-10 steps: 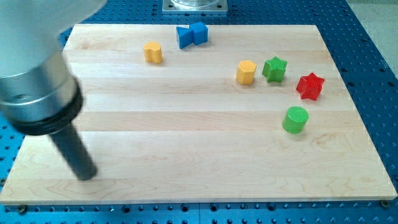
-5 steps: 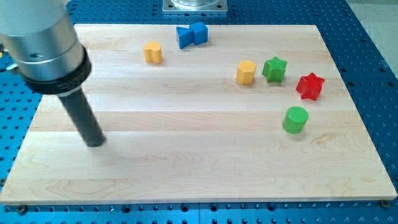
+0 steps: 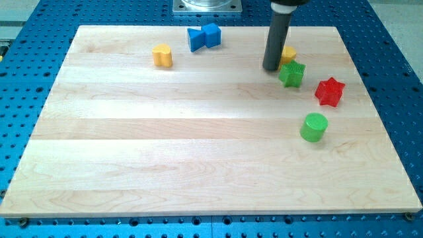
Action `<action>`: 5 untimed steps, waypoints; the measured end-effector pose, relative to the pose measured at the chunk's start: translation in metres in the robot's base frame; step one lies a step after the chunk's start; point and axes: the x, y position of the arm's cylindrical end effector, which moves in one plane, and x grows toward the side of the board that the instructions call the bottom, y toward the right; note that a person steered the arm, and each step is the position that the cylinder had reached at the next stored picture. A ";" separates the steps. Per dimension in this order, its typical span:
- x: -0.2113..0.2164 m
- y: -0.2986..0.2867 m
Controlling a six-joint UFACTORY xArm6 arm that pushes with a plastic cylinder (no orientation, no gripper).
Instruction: Place the green blocks together at the center
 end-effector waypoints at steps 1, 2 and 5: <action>0.000 0.065; 0.035 0.071; 0.051 -0.080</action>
